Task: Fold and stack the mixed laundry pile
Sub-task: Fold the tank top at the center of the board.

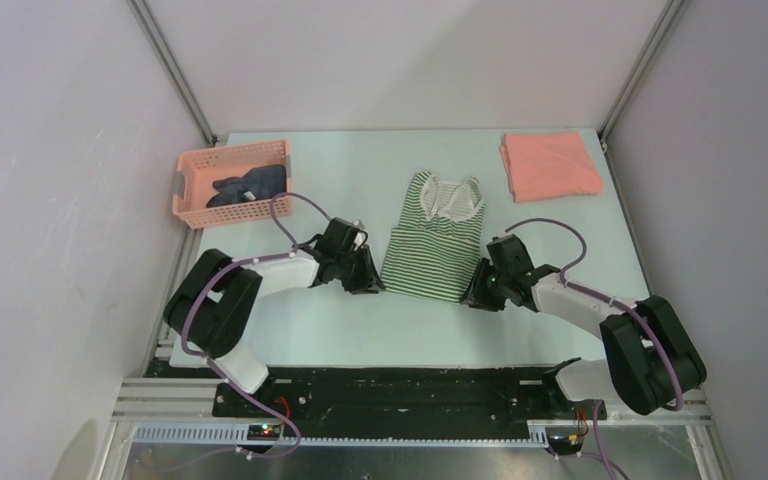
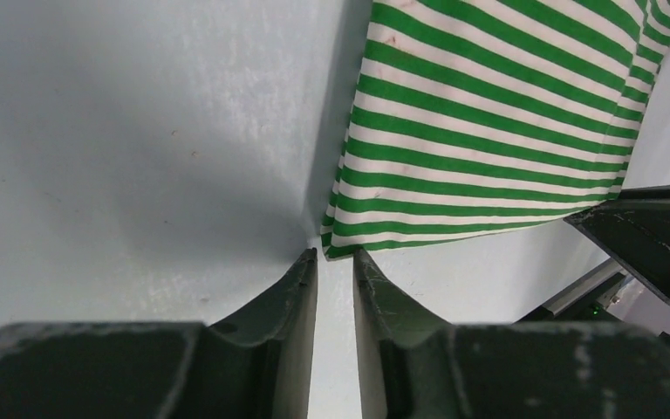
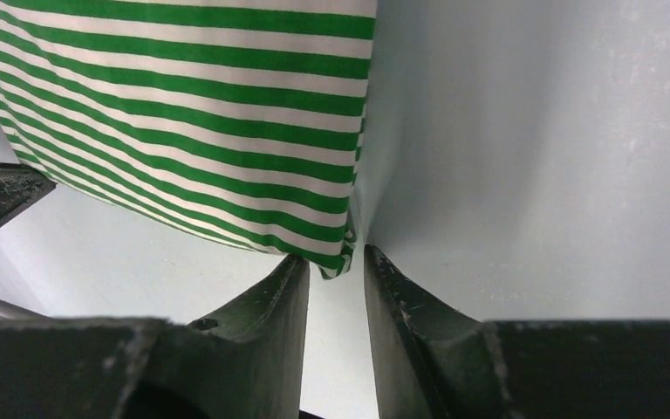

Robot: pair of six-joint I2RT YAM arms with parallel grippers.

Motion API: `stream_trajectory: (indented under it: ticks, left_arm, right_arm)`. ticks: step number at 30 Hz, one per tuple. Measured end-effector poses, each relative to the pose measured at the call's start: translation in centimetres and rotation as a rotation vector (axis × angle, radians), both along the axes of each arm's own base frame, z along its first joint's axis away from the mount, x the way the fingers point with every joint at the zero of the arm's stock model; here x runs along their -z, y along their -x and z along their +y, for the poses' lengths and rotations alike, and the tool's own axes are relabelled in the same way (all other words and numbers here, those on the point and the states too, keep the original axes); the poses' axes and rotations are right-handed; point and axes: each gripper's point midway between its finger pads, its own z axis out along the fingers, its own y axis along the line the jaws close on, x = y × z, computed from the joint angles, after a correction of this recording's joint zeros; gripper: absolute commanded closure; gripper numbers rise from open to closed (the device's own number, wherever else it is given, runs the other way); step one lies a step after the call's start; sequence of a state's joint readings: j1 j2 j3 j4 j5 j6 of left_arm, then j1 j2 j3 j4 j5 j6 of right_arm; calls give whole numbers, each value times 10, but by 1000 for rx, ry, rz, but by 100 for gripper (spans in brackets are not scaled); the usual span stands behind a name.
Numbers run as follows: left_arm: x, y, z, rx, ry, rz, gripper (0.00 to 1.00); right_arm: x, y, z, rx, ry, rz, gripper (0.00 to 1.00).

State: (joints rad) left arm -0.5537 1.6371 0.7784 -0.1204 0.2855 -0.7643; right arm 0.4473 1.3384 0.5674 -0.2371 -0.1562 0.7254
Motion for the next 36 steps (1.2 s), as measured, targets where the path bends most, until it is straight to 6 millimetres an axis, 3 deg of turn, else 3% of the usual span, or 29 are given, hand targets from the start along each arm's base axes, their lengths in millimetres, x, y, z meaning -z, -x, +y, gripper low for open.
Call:
stream_trajectory:
  ticks: [2,6,8,15,22,23,24,26,28,36]
  left_arm:
    - [1,0,0,-5,4,2,82]
    - [2,1,0,-16,6,10,97]
    - [2,1,0,-19,8,10,100]
    - [2,2,-2,-21,17,-5,100]
    - [-4,16,-4,-26,33,-28,100]
    - [-5,18,-4,-30,35,-32,100]
    - [-6,21,-4,-27,36,-36,100]
    - [-6,28,-5,-22,36,-36,100]
    - [-4,32,-7,-19,35,-30,100]
    - [4,39,-4,-28,16,-17,100]
  right_arm:
    - [0,1,-3,5,9,-6,70]
    - [2,3,-9,11,34,-8,91]
    - [3,3,-11,6,43,-10,100]
    - [4,7,-11,-19,41,-27,100]
    - [4,26,-22,-25,44,-28,100]
    - [3,29,-24,-23,47,-25,98]
    - [2,31,-27,-17,50,-22,85]
    - [-2,33,-28,-10,44,-25,70]
    - [-8,33,-27,-7,28,-53,64]
    - [-20,27,-17,-18,-15,-116,61]
